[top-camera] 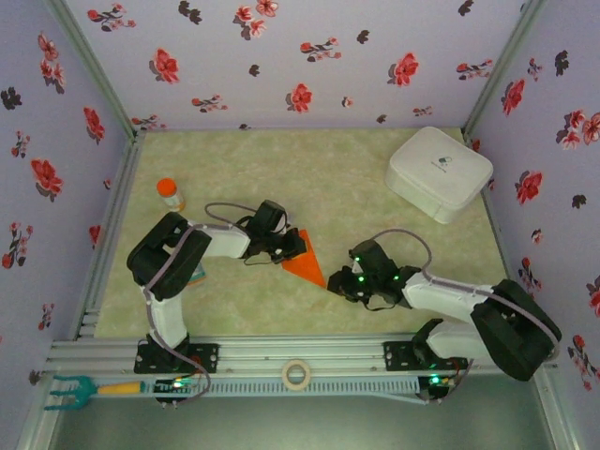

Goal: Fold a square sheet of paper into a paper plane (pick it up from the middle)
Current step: Turn over the paper at the center of the table.

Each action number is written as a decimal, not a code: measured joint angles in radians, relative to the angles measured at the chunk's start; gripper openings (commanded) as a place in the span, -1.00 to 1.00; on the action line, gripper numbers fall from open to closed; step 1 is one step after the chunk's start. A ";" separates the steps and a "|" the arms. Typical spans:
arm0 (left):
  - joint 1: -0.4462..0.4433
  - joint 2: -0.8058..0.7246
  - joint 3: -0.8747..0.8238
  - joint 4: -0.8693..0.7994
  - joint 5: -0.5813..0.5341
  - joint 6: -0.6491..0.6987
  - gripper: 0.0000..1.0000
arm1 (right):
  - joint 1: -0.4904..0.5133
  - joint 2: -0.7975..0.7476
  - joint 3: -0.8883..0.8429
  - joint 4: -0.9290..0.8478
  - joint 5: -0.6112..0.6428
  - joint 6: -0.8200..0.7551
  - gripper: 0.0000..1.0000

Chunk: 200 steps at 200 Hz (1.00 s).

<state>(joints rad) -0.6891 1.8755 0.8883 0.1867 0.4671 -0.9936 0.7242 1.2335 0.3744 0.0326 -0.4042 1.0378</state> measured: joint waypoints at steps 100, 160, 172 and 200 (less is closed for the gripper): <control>0.000 -0.003 -0.008 0.012 -0.003 -0.022 -1.00 | -0.006 0.112 0.013 0.100 -0.033 0.085 -0.41; 0.000 -0.003 -0.009 0.014 -0.003 -0.023 -1.00 | -0.019 0.122 0.013 0.204 -0.031 0.090 -0.36; 0.000 -0.003 -0.009 0.015 -0.003 -0.023 -1.00 | -0.024 0.122 0.013 0.215 -0.030 0.090 -0.36; 0.000 -0.003 -0.009 0.015 -0.003 -0.023 -1.00 | -0.036 0.123 0.013 0.251 -0.030 0.089 -0.36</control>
<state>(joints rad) -0.6891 1.8725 0.8795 0.2016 0.4644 -1.0164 0.6884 1.3563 0.3874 0.2840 -0.4339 1.1271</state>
